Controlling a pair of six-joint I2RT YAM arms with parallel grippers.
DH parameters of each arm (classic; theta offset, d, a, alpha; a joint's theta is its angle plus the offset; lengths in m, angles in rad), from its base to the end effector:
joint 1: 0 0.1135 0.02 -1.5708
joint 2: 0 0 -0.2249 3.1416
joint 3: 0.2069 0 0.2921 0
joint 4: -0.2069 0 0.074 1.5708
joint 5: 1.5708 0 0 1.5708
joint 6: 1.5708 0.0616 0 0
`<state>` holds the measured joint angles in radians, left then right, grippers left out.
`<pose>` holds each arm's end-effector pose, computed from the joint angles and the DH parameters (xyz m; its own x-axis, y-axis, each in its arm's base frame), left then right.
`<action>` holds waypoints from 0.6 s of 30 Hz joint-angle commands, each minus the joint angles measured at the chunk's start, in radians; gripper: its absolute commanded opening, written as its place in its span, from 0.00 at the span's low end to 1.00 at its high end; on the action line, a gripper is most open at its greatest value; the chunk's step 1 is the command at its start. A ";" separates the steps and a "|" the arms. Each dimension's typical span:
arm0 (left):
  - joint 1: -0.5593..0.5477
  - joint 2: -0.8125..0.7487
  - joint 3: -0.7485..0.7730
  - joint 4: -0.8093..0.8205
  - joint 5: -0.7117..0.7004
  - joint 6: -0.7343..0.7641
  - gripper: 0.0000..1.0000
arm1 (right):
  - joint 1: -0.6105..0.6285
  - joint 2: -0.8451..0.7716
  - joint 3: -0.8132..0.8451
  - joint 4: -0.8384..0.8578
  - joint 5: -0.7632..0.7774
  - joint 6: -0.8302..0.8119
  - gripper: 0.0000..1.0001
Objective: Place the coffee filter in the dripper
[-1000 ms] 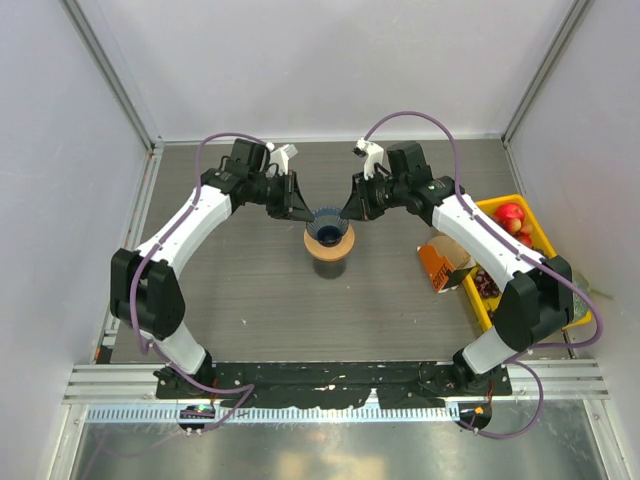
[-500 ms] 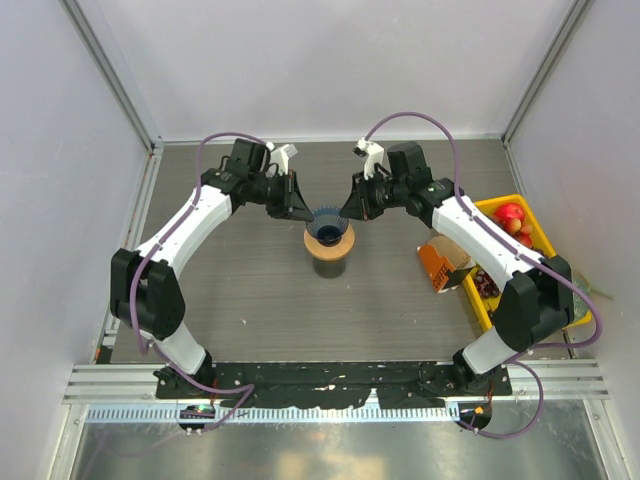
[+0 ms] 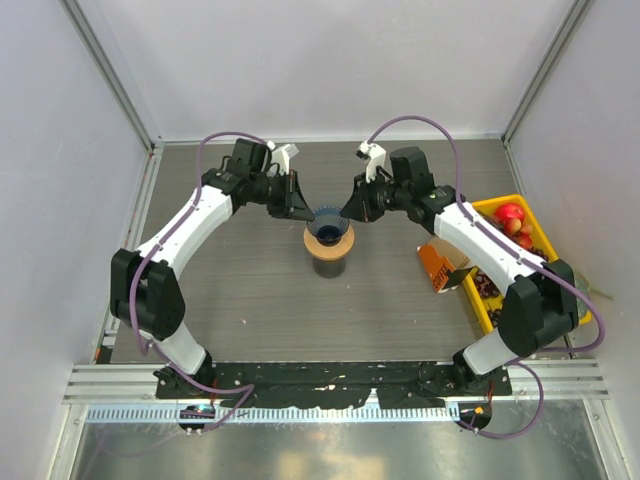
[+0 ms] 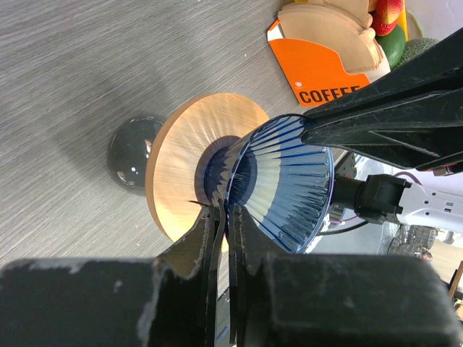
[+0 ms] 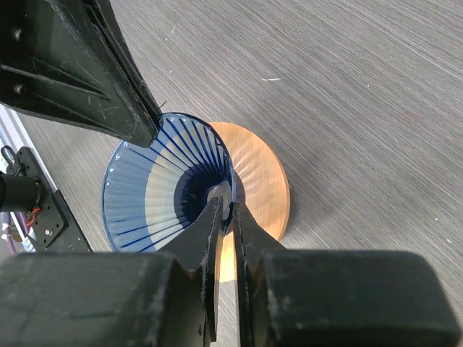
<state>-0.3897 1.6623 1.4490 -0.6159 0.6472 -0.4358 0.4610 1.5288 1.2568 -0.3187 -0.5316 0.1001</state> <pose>0.3705 -0.1923 0.2448 -0.9053 0.0078 -0.4246 0.3284 0.6470 -0.6882 0.3512 0.2093 0.2484 -0.5723 -0.1881 -0.7982 -0.7069 0.6066 0.3639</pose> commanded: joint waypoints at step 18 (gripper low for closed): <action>-0.044 0.011 -0.082 0.068 -0.057 0.094 0.00 | 0.018 -0.022 -0.092 0.012 0.056 -0.096 0.05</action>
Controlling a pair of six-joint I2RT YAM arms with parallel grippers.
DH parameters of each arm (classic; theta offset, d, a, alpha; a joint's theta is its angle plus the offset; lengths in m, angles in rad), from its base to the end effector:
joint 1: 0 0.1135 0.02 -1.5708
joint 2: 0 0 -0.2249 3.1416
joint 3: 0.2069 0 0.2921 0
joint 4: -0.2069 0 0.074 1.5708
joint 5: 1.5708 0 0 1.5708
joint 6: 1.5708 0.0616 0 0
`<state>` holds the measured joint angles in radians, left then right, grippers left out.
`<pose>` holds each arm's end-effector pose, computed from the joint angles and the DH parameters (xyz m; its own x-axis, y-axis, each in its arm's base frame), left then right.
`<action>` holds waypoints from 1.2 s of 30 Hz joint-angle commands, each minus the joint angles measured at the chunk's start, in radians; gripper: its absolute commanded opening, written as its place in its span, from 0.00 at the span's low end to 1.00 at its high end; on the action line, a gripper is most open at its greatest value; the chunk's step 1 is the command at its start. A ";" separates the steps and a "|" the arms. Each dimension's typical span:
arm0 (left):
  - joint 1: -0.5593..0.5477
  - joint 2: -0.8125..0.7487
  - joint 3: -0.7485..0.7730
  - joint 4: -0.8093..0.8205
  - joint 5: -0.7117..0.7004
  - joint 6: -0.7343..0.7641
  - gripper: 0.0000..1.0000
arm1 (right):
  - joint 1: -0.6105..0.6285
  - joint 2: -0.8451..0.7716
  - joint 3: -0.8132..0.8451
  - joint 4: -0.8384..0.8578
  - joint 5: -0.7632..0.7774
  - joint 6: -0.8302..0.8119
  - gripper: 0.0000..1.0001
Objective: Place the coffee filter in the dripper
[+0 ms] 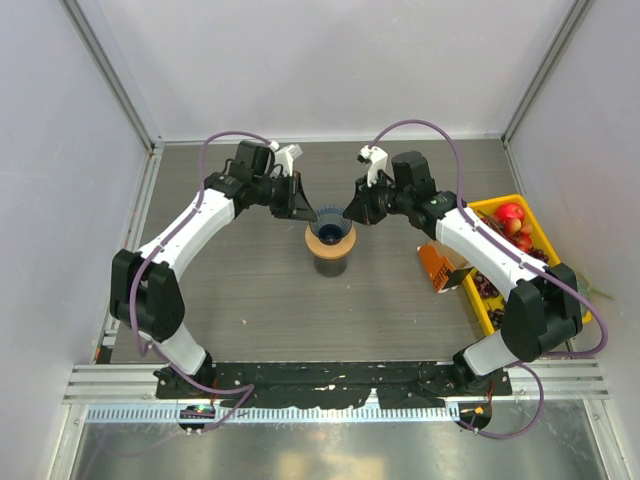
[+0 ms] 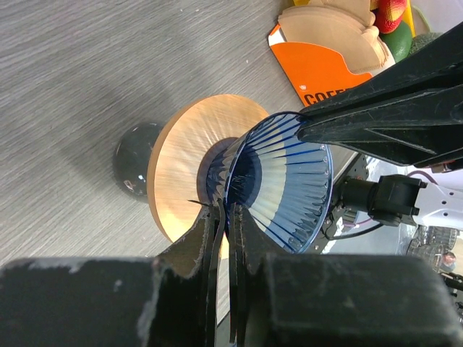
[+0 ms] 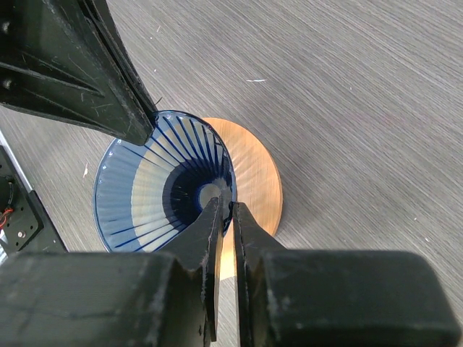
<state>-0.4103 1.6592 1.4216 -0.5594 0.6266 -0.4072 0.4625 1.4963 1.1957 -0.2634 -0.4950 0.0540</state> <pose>0.3693 -0.2000 0.2399 -0.8791 0.0325 -0.4756 0.3820 0.6449 -0.6619 0.3471 0.2057 0.2419 -0.5183 -0.2053 -0.8302 -0.7250 0.6204 0.2992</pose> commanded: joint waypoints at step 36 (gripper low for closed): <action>0.008 -0.067 0.071 -0.027 0.004 0.044 0.67 | 0.019 0.001 0.133 -0.171 -0.002 -0.056 0.55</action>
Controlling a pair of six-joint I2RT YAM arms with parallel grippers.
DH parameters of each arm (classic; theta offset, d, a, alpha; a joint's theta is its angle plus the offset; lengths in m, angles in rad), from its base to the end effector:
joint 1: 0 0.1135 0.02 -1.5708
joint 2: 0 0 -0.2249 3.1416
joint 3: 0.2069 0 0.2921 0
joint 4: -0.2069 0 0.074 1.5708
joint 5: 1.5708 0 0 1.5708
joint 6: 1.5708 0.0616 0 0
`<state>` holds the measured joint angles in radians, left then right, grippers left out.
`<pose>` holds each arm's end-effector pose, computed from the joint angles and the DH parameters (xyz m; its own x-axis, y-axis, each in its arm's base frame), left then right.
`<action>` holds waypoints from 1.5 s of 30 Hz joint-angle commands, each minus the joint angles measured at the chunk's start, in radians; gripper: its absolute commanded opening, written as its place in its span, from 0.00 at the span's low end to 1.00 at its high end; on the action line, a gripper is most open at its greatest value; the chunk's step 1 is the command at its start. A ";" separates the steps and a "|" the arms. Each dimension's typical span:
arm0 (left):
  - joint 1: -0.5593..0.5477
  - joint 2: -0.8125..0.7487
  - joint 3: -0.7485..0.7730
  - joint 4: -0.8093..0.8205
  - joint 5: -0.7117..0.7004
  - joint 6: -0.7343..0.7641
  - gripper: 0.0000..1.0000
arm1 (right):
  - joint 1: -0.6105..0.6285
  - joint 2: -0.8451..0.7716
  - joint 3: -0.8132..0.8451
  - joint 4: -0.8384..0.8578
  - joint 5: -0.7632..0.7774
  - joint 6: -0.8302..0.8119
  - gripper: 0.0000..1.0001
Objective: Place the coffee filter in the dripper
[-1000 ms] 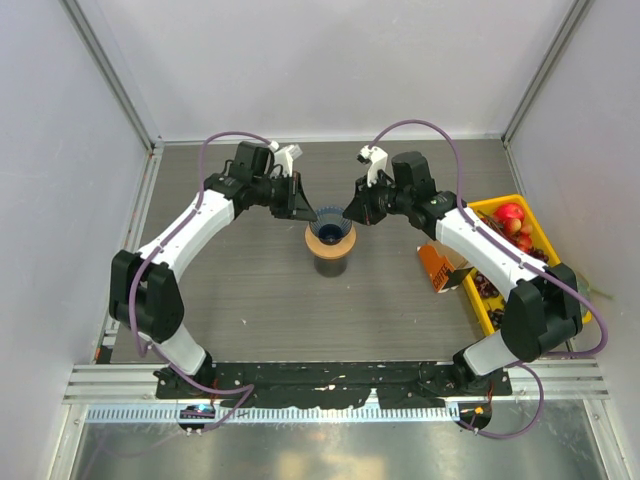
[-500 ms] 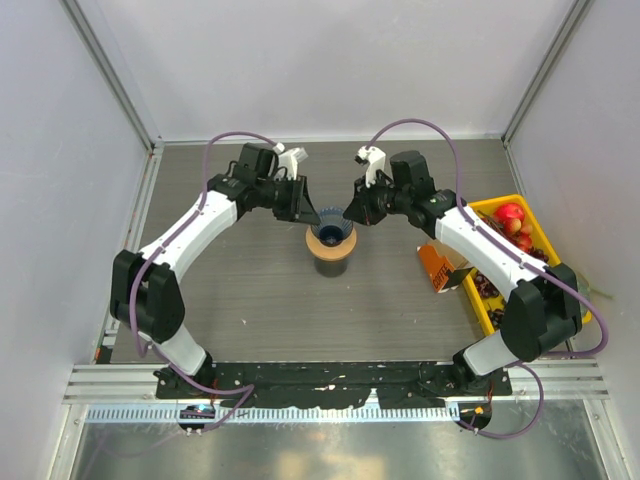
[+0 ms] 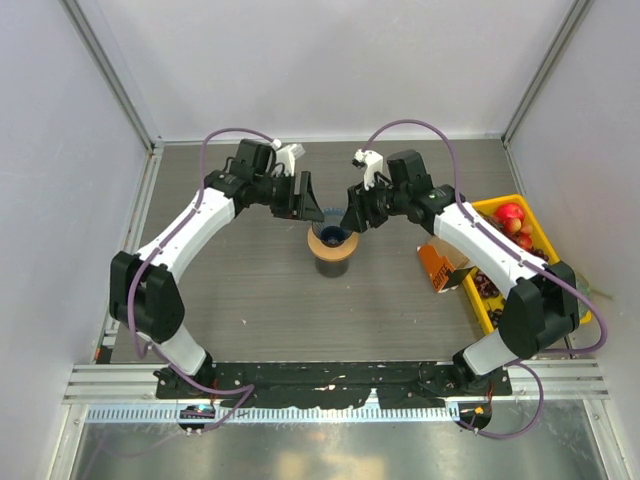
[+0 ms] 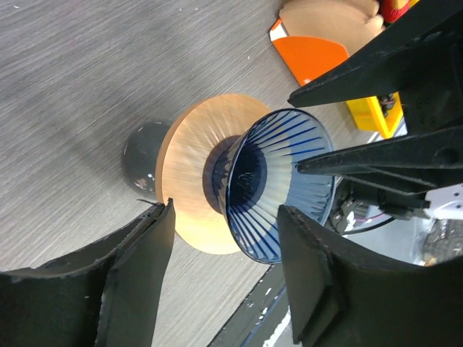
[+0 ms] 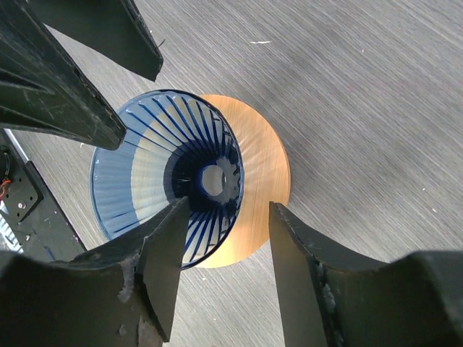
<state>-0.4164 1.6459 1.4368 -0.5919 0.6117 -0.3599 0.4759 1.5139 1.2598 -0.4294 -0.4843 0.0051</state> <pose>0.3658 -0.2004 0.2478 -0.8600 0.0651 -0.5062 0.4208 0.6517 -0.6310 0.3412 0.2081 0.2431 -0.5650 -0.2861 -0.7739 -0.7235 0.6227 0.2980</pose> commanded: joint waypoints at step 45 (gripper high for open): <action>0.163 -0.495 -0.242 0.007 0.243 0.023 0.67 | -0.462 -0.092 -0.065 -0.256 0.421 -0.516 0.61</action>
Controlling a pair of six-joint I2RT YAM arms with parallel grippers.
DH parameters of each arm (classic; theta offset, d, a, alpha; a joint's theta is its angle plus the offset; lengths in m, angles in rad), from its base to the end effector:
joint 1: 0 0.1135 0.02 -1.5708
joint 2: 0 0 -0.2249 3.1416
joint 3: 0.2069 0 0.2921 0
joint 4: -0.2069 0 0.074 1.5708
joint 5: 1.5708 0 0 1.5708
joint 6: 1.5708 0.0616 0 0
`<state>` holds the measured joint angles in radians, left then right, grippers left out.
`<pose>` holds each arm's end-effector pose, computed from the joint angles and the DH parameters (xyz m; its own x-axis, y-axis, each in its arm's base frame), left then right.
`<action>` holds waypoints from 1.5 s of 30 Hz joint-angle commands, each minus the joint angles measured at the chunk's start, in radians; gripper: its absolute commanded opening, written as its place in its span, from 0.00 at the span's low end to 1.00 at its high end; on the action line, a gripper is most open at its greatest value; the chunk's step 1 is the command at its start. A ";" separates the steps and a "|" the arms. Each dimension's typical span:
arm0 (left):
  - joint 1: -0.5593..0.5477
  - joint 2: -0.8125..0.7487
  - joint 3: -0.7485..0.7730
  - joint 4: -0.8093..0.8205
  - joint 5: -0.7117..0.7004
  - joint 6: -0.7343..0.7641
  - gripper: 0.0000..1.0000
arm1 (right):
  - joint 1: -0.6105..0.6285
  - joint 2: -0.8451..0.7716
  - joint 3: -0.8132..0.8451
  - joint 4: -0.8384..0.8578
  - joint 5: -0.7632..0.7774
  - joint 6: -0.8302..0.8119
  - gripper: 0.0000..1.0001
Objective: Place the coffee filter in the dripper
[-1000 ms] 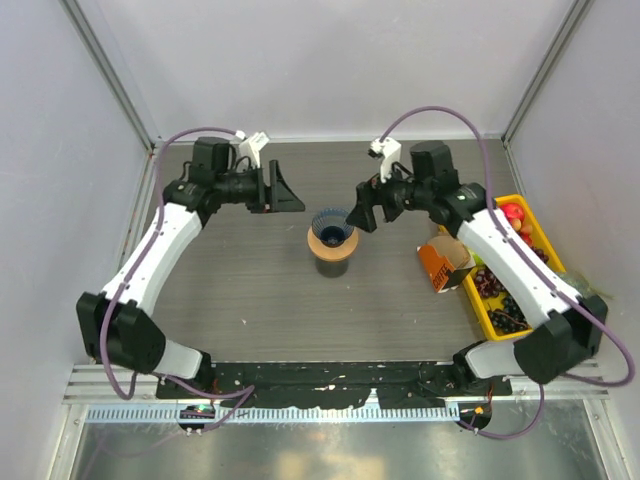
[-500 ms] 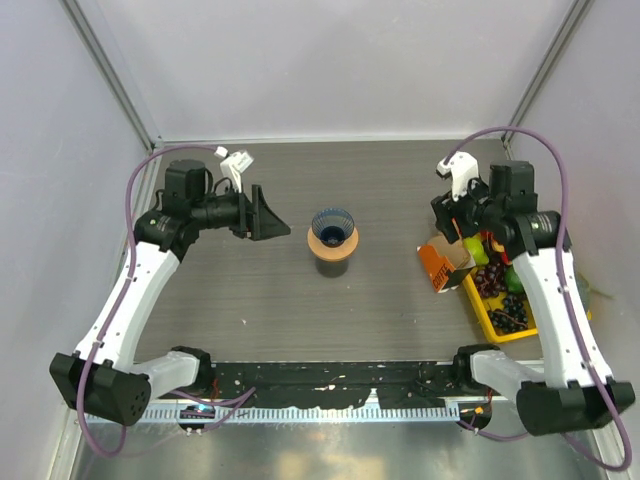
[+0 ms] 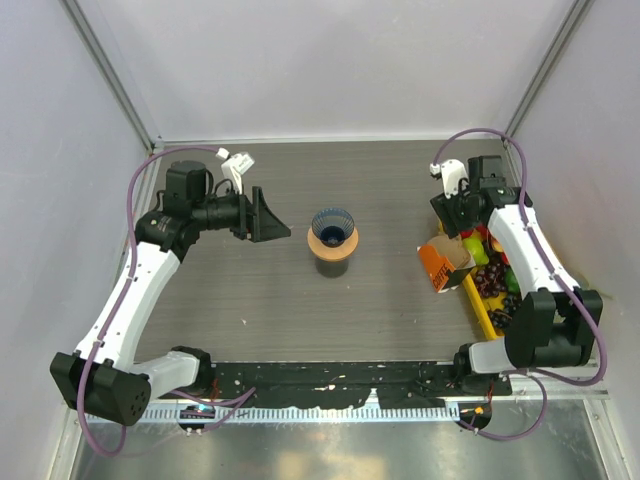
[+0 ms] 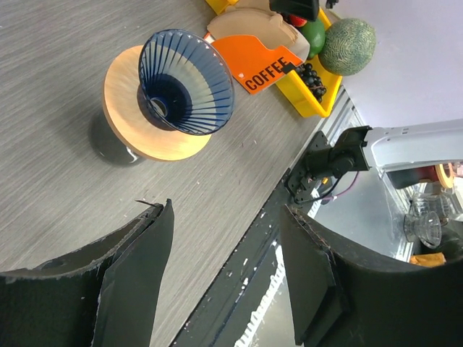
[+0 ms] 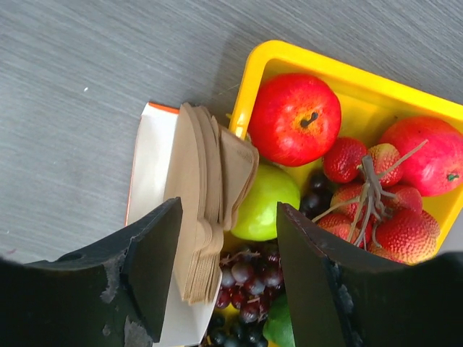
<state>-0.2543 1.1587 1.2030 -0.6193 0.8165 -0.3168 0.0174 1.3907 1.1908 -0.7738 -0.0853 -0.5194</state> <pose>0.2891 -0.1215 0.3290 -0.7382 -0.0285 -0.6740 0.5622 0.5262 -0.6380 0.3478 0.0113 0.2249 -0.6854 -0.5065 -0.5231 -0.4670 0.8570 -0.2179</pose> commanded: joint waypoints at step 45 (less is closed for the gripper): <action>-0.022 0.067 0.058 0.125 -0.014 -0.011 0.65 | -0.051 -0.125 -0.005 0.042 -0.199 -0.097 0.05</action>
<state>-0.2729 1.2205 1.2228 -0.5320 0.8040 -0.3332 -0.0322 1.2648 1.1576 -0.7303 -0.2977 -0.6018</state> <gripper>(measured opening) 0.653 0.060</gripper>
